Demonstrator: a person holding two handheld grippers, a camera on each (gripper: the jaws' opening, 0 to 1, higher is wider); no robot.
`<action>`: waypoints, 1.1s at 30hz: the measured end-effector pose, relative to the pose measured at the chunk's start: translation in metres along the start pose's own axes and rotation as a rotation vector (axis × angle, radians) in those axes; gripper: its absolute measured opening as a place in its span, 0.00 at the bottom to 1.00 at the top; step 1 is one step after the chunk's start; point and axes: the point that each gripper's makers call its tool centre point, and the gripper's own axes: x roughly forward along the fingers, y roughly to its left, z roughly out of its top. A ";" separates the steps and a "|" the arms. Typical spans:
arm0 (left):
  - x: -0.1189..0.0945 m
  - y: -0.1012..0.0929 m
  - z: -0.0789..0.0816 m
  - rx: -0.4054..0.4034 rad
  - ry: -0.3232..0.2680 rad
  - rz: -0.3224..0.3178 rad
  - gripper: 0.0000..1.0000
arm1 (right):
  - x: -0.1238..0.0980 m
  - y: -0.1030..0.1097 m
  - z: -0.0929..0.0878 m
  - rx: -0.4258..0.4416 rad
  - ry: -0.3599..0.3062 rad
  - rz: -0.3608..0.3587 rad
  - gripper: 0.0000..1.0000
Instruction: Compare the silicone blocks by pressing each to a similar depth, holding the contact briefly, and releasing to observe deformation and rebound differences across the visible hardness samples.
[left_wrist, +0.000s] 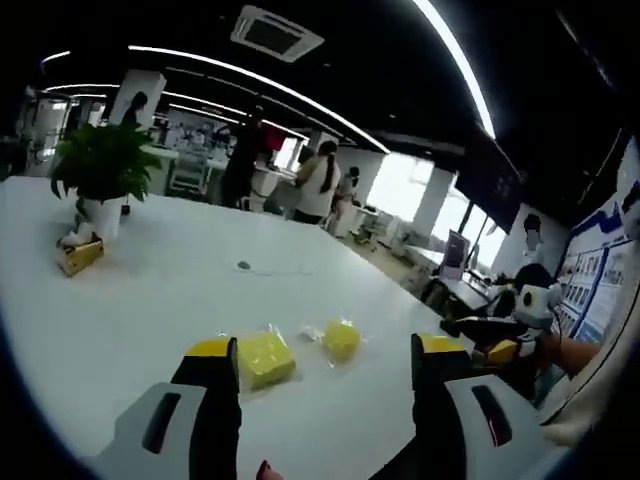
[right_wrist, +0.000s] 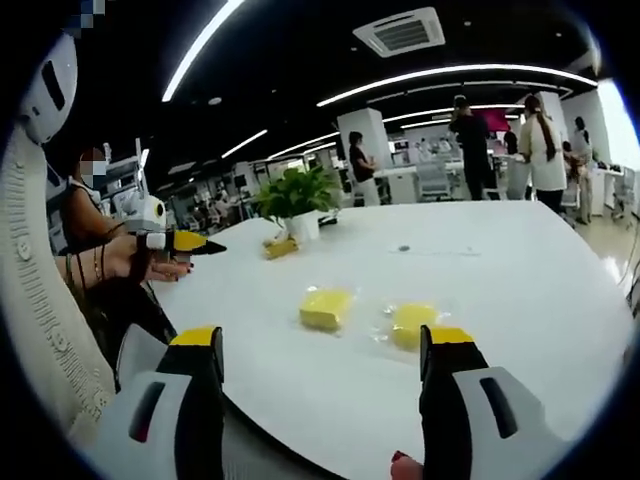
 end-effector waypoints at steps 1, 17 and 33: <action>0.002 0.002 0.004 -0.008 -0.005 -0.007 0.70 | 0.002 0.000 -0.001 0.003 0.012 0.004 0.72; 0.059 0.059 0.056 -0.141 -0.044 -0.040 0.66 | 0.018 -0.015 -0.005 -0.002 0.065 -0.014 0.74; 0.128 0.139 -0.046 -0.480 0.074 0.005 0.64 | 0.026 -0.040 -0.018 0.024 0.135 -0.061 0.71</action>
